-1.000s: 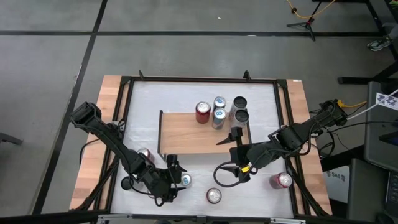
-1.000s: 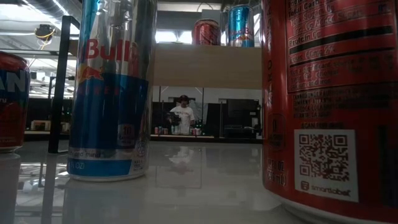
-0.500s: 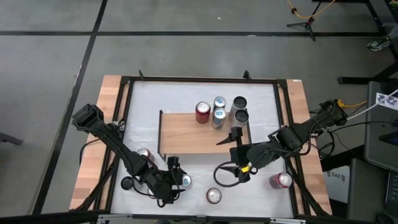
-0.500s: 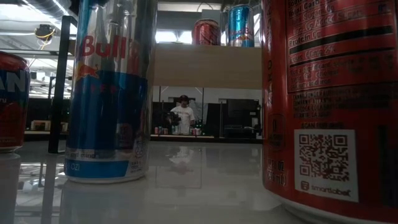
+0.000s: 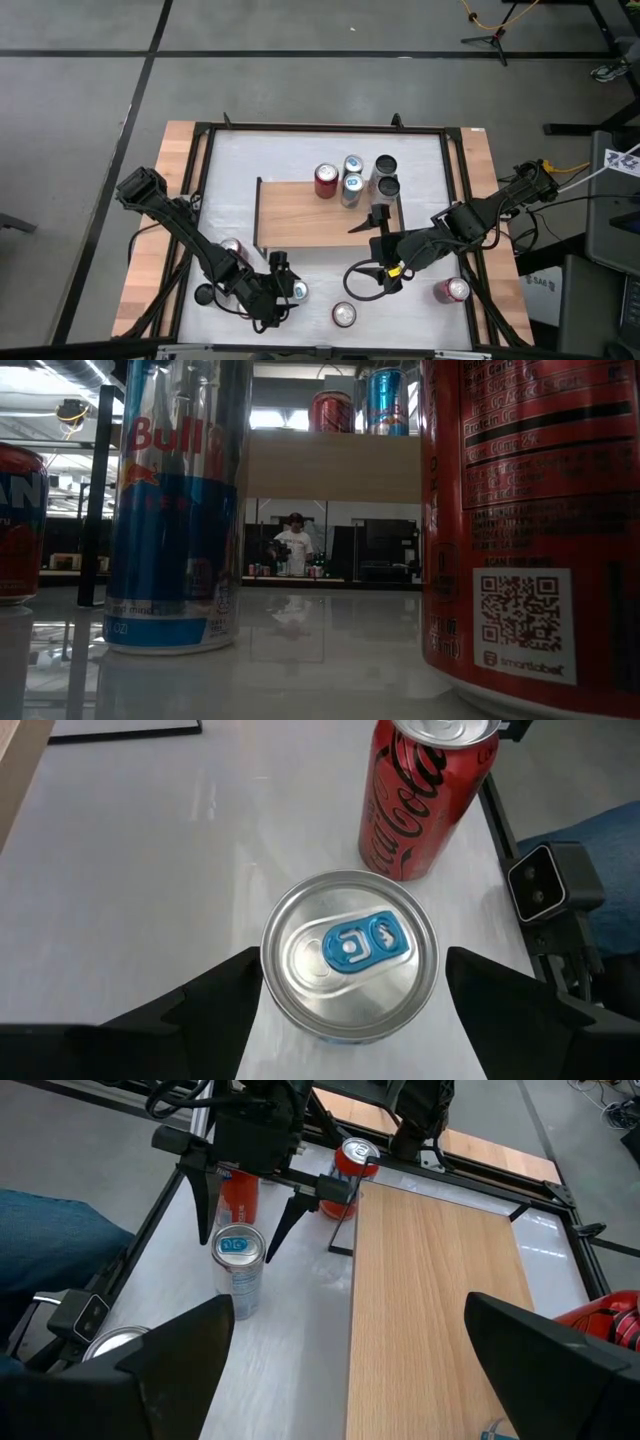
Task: Place canned beverage on shelf
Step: Put the blue soda can on the shelf aligned with the other blue soda cans
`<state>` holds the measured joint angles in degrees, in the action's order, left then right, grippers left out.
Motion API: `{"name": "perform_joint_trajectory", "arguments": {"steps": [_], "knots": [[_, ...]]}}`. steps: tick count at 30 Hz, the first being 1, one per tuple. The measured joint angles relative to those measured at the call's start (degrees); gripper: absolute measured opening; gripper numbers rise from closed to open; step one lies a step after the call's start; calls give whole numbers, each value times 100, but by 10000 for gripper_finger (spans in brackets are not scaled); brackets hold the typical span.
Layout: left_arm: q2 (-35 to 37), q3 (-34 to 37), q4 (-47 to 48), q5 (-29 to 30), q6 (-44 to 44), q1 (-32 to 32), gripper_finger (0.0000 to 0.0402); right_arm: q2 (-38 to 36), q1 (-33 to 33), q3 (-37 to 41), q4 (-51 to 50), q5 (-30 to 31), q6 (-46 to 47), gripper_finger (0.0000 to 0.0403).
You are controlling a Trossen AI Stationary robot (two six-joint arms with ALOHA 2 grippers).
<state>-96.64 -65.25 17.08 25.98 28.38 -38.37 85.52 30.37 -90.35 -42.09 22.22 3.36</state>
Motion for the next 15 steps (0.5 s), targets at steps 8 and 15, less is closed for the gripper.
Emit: {"name": "perform_joint_trajectory", "arguments": {"steps": [8, 15], "knots": [[0, 0, 1, 4, -2, 26, 307, 0, 2, 0, 0, 0, 0, 386], [0, 0, -2, 90, -2, 39, 283, -2, 2, 0, 0, 0, -2, 386]]}}
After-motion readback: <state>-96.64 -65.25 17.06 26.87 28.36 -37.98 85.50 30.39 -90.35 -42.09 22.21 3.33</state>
